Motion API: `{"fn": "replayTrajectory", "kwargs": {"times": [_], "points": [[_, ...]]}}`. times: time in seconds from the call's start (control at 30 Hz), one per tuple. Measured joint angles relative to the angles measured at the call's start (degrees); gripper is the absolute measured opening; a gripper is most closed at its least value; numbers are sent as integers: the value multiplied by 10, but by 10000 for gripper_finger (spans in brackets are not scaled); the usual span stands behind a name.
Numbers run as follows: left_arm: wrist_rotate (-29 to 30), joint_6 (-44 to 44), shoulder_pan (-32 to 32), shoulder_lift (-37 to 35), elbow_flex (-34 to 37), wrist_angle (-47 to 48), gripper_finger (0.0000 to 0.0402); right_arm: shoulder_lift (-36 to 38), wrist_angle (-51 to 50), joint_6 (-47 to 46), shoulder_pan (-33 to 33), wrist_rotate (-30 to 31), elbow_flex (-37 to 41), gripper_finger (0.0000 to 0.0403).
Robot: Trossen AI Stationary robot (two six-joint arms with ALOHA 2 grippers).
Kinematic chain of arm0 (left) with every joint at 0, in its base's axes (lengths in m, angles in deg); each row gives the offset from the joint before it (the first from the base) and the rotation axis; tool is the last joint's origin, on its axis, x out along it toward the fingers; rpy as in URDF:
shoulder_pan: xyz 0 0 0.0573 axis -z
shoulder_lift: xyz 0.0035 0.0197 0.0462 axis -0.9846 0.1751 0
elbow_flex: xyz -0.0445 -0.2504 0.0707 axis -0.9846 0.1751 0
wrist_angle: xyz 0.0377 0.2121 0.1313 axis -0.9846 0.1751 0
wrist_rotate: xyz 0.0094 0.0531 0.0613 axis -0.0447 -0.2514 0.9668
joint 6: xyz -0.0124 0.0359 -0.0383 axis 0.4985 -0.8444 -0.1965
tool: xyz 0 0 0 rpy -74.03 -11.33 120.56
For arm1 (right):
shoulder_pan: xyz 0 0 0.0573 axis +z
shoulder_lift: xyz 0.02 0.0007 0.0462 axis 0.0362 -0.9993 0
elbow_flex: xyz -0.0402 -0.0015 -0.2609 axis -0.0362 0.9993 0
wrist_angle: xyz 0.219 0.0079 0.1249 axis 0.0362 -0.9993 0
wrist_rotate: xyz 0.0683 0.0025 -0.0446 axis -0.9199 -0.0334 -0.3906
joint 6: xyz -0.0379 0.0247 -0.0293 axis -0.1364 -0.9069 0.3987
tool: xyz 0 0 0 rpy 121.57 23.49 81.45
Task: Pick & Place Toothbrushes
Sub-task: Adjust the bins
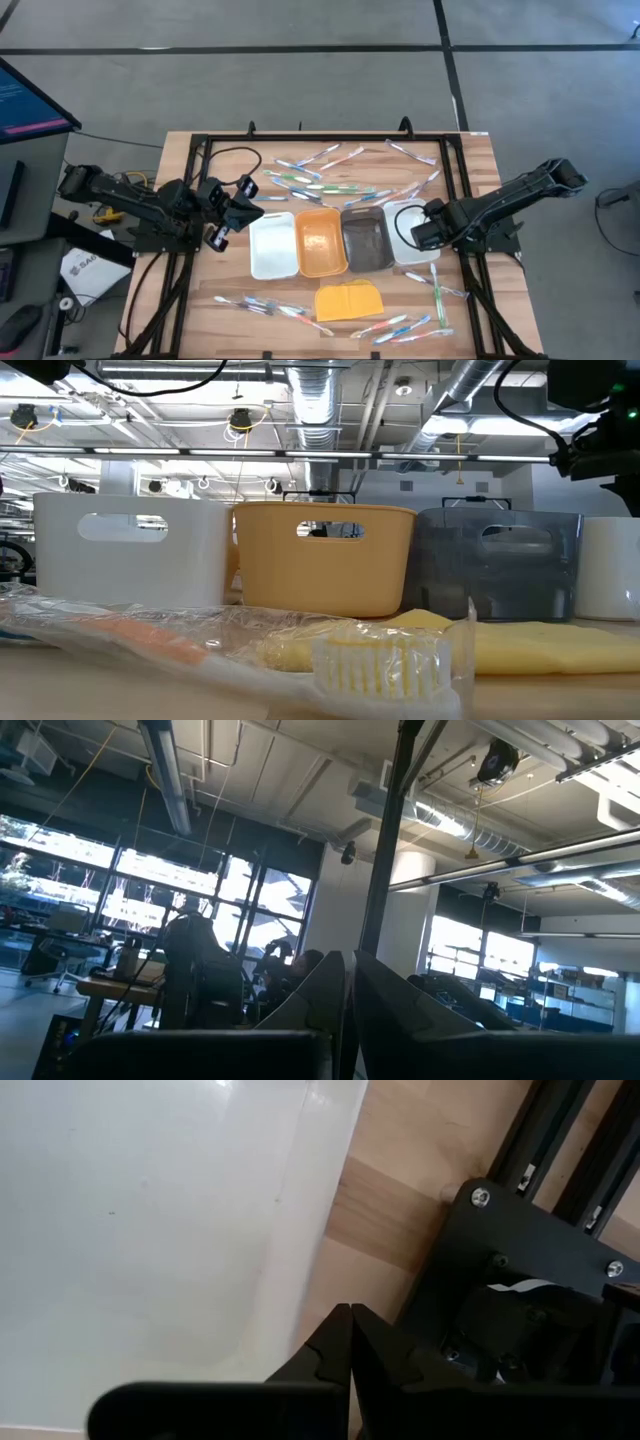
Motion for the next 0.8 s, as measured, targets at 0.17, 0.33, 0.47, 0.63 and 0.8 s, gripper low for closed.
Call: {"fn": "replayTrajectory", "kwargs": {"times": [0.17,0.33,0.47,0.63,0.8], "points": [[0,0,0,0,0,0,19,0,7,0,1,-3,-3,0],[0,0,0,0,0,-2,19,0,9,0,2,-10,-3,0],[0,0,0,0,0,-3,19,0,10,1,2,-11,-3,0],[0,0,0,0,0,-3,19,0,19,5,2,-15,-6,0],[0,0,0,0,0,-3,19,0,124,42,10,-16,-5,0]]}}
